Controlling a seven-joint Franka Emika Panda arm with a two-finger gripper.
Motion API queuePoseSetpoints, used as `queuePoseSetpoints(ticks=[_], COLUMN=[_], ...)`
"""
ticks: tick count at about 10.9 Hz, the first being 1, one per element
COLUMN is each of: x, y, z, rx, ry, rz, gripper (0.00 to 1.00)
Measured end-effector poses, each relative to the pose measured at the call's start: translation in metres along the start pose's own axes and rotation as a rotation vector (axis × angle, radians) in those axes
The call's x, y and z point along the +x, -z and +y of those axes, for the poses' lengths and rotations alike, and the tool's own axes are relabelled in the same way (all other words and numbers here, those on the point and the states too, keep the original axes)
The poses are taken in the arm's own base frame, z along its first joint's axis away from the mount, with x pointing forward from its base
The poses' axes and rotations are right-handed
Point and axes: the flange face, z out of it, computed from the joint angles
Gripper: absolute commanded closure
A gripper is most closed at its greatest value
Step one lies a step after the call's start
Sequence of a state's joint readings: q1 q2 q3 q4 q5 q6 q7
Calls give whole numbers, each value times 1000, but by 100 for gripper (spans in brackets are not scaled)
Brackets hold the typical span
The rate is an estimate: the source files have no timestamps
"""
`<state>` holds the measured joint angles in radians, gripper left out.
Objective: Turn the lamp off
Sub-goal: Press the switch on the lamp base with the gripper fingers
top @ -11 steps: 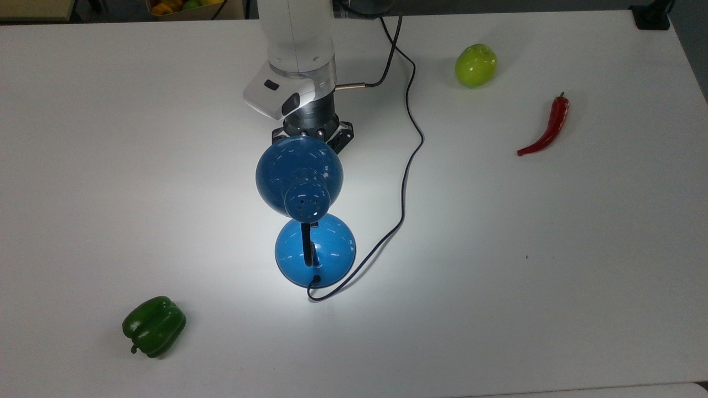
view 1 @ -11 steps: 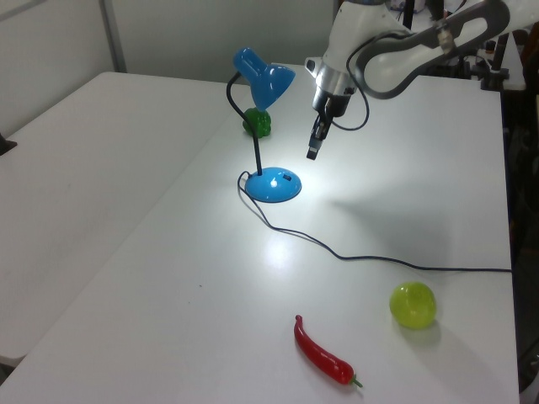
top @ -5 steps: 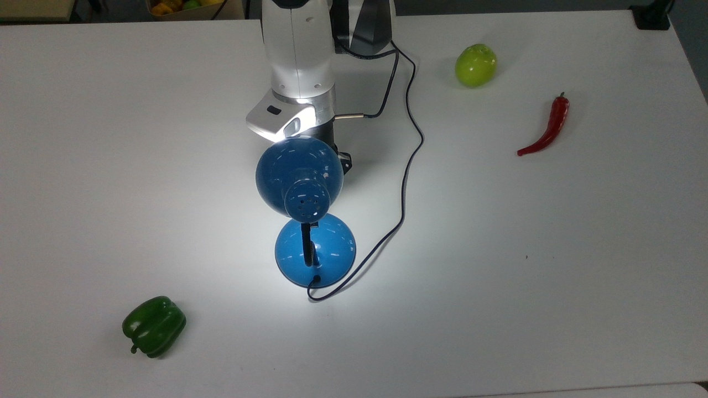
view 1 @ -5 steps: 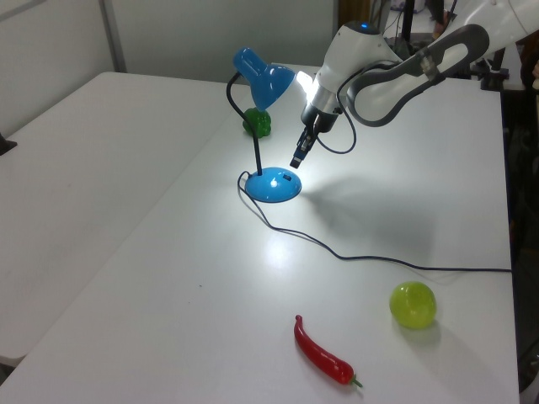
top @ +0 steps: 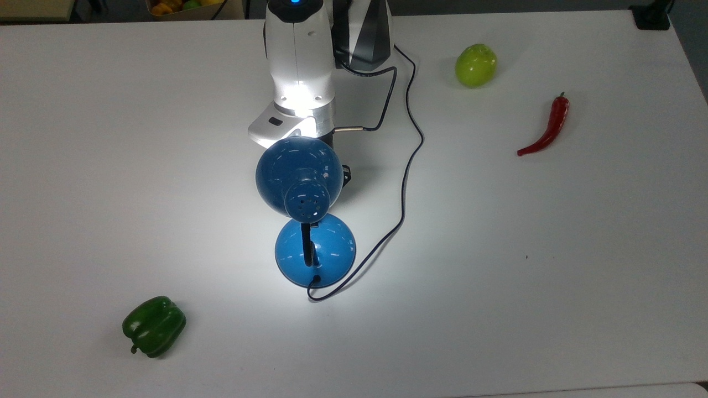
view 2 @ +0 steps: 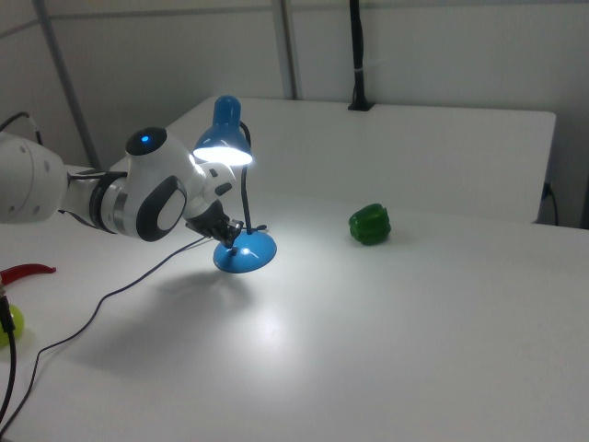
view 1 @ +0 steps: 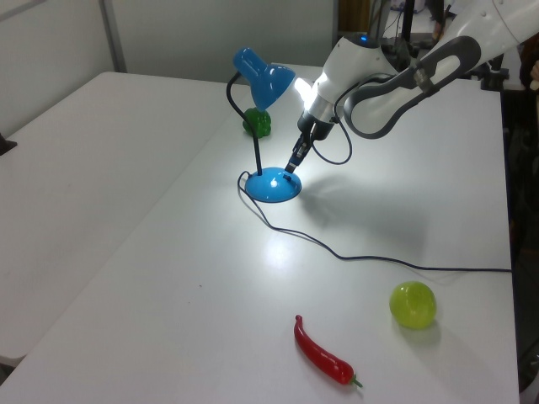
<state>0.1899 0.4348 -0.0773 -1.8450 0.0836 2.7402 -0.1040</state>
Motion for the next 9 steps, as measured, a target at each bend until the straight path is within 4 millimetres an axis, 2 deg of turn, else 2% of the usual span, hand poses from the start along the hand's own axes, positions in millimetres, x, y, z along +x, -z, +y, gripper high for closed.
queuePoseSetpoints(ticks=[9], x=[-6], y=[-15], z=[0], rx=[-3], ry=[1], rz=[-4], gripper=[100])
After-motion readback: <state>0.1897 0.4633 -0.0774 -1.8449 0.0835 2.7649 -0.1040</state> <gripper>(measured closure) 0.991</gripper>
